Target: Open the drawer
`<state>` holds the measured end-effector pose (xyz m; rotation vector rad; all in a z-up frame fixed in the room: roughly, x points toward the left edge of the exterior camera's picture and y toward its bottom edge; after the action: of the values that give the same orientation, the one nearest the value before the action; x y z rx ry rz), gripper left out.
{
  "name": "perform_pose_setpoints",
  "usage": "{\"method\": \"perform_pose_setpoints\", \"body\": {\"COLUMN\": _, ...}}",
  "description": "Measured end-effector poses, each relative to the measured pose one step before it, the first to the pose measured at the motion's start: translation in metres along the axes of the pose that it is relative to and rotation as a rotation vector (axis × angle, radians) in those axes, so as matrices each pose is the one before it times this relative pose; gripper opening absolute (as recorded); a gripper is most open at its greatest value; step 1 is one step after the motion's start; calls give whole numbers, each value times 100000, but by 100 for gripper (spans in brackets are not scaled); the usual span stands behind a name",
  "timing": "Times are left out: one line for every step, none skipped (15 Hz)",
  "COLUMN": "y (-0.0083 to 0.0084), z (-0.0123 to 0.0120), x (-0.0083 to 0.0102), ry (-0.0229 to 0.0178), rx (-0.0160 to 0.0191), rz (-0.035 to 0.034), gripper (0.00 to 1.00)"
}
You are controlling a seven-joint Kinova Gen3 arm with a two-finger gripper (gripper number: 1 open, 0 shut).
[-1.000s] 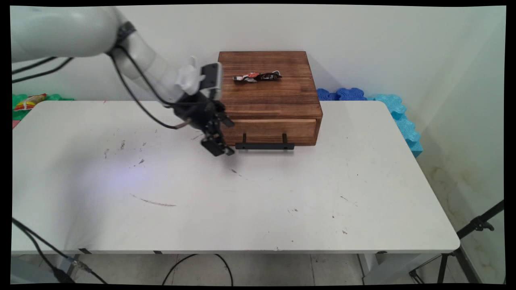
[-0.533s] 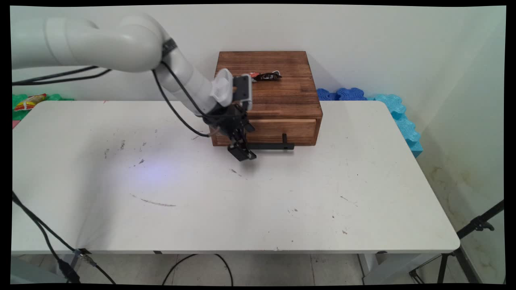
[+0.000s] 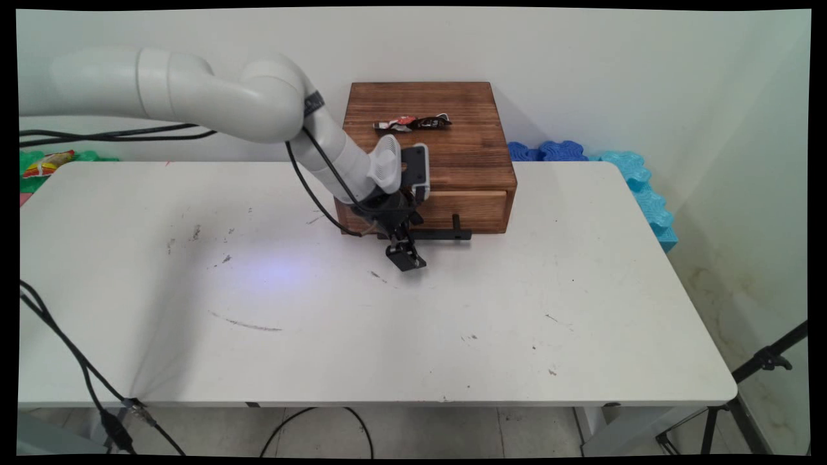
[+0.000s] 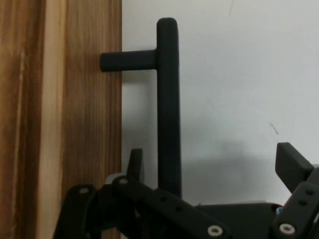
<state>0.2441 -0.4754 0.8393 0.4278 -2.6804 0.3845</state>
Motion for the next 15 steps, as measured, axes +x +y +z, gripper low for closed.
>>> {"method": "perform_pose_setpoints", "body": {"y": 7, "z": 548, "x": 103, "ry": -452, "rx": 152, "rz": 177, "gripper": 100}}
{"method": "perform_pose_setpoints", "body": {"y": 14, "z": 510, "x": 83, "ry": -440, "rx": 123, "rz": 126, "gripper": 100}}
{"method": "perform_pose_setpoints", "body": {"y": 16, "z": 397, "x": 59, "ry": -338, "rx": 57, "rz": -23, "gripper": 100}}
{"method": "perform_pose_setpoints", "body": {"y": 32, "z": 435, "x": 105, "ry": -341, "rx": -30, "rz": -155, "gripper": 100}}
{"method": "perform_pose_setpoints", "body": {"y": 48, "z": 373, "x": 95, "ry": -294, "rx": -56, "rz": -315, "gripper": 100}}
{"method": "perform_pose_setpoints", "body": {"y": 68, "z": 329, "x": 103, "ry": -265, "rx": -115, "rz": -453, "gripper": 100}}
{"method": "perform_pose_setpoints", "body": {"y": 95, "z": 227, "x": 99, "ry": -190, "rx": -159, "rz": -487, "gripper": 100}}
{"method": "perform_pose_setpoints", "body": {"y": 126, "z": 225, "x": 122, "ry": -206, "rx": -223, "rz": -653, "gripper": 100}}
{"method": "perform_pose_setpoints", "body": {"y": 164, "z": 177, "x": 112, "ry": -204, "rx": -275, "rz": -774, "gripper": 100}}
{"method": "perform_pose_setpoints", "body": {"y": 169, "z": 84, "x": 98, "ry": -148, "rx": -195, "rz": -750, "gripper": 100}}
{"method": "perform_pose_setpoints", "body": {"y": 204, "z": 77, "x": 125, "ry": -133, "rx": -241, "rz": -831, "gripper": 100}}
{"method": "perform_pose_setpoints", "body": {"y": 218, "z": 48, "x": 108, "ry": -99, "rx": -282, "rz": -647, "gripper": 100}}
{"method": "perform_pose_setpoints", "body": {"y": 291, "z": 32, "x": 118, "ry": -105, "rx": -374, "rz": -725, "gripper": 100}}
{"method": "perform_pose_setpoints", "body": {"y": 295, "z": 25, "x": 149, "ry": -60, "rx": -400, "rz": -607, "gripper": 100}}
{"method": "perform_pose_setpoints", "body": {"y": 319, "z": -4, "x": 120, "ry": -60, "rx": -412, "rz": -629, "gripper": 100}}
